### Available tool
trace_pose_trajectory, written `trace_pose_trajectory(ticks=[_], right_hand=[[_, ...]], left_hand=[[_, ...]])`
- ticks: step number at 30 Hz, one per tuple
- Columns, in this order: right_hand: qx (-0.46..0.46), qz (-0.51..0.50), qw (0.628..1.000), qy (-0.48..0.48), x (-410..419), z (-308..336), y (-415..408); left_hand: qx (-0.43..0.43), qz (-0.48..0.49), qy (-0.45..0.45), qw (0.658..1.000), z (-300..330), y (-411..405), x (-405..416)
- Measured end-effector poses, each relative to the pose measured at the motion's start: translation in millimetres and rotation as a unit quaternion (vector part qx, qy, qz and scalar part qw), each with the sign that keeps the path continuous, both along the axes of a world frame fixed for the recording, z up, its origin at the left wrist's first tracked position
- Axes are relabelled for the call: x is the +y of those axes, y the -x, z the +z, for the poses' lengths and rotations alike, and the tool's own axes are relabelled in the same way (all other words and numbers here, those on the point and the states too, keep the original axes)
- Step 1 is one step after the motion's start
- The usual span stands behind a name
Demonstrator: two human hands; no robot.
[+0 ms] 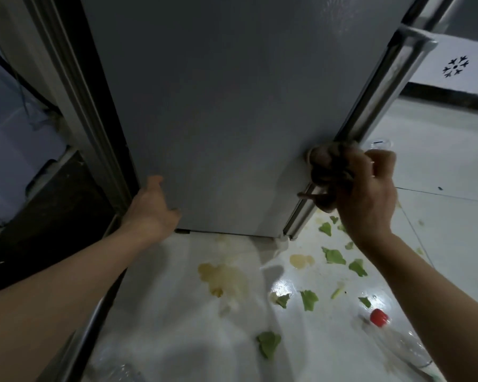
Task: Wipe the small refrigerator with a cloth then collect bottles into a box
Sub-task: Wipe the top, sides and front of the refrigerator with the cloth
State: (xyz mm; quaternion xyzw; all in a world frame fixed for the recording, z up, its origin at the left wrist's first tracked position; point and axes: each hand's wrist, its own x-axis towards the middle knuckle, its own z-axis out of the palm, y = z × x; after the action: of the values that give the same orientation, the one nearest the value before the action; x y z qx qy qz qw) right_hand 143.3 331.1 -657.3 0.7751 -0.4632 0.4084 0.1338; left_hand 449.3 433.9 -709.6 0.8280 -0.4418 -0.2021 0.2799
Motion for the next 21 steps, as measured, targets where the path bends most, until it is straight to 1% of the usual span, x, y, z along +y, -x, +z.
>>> trace_pose_trajectory(ticks=[1, 4, 6, 8, 9, 11, 12, 13, 14, 16, 17, 19, 20, 21], right_hand=[[0.0, 0.013, 0.999, -0.035, -3.5, -7.5, -5.2], [0.051, 0.013, 0.993, -0.108, -3.2, -45.0, -8.5], [0.138, 0.017, 0.986, -0.091, -1.0, -74.9, -9.3], [0.187, 0.014, 0.972, -0.143, 1.3, -105.1, -8.7], [0.196, 0.005, 0.966, -0.171, 3.1, -119.4, -10.3], [0.169, -0.011, 0.955, -0.244, 8.7, -139.0, -19.1], [0.166, -0.023, 0.953, -0.254, 10.5, -148.2, -23.4], [0.13, -0.041, 0.956, -0.262, 10.2, -154.2, -29.2], [0.072, -0.062, 0.96, -0.265, 10.2, -157.1, -37.3], [-0.037, -0.105, 0.955, -0.275, 11.2, -161.3, -56.4], [-0.107, -0.133, 0.941, -0.291, 12.8, -159.4, -68.6], [-0.232, -0.185, 0.892, -0.34, 16.7, -155.6, -94.3], [-0.252, -0.202, 0.876, -0.357, 20.0, -154.6, -108.8], [-0.256, -0.2, 0.873, -0.363, 25.9, -154.6, -125.7]], left_hand=[[0.001, 0.0, 0.005, 1.0, -1.5, 1.8, -1.8], [0.021, 0.003, 0.019, 1.0, -8.3, 4.6, -7.6], [0.033, 0.003, 0.027, 0.999, -13.2, 3.4, -10.6], [0.026, -0.002, 0.035, 0.999, -16.9, 0.7, -12.1], [0.016, -0.007, 0.041, 0.999, -18.4, -0.7, -12.3], [0.0, -0.016, 0.054, 0.998, -20.9, -3.3, -11.6], [-0.003, -0.02, 0.059, 0.998, -22.0, -4.2, -11.0], [-0.002, -0.023, 0.062, 0.998, -22.9, -5.1, -10.4], [-0.002, -0.024, 0.063, 0.998, -23.5, -6.2, -9.6], [0.003, -0.024, 0.065, 0.998, -23.7, -8.5, -8.8], [0.007, -0.025, 0.066, 0.997, -23.2, -9.4, -8.8], [0.015, -0.029, 0.073, 0.997, -21.5, -11.4, -8.3], [0.02, -0.03, 0.077, 0.996, -20.2, -12.5, -8.0], [0.023, -0.032, 0.08, 0.996, -19.0, -14.0, -7.5]])
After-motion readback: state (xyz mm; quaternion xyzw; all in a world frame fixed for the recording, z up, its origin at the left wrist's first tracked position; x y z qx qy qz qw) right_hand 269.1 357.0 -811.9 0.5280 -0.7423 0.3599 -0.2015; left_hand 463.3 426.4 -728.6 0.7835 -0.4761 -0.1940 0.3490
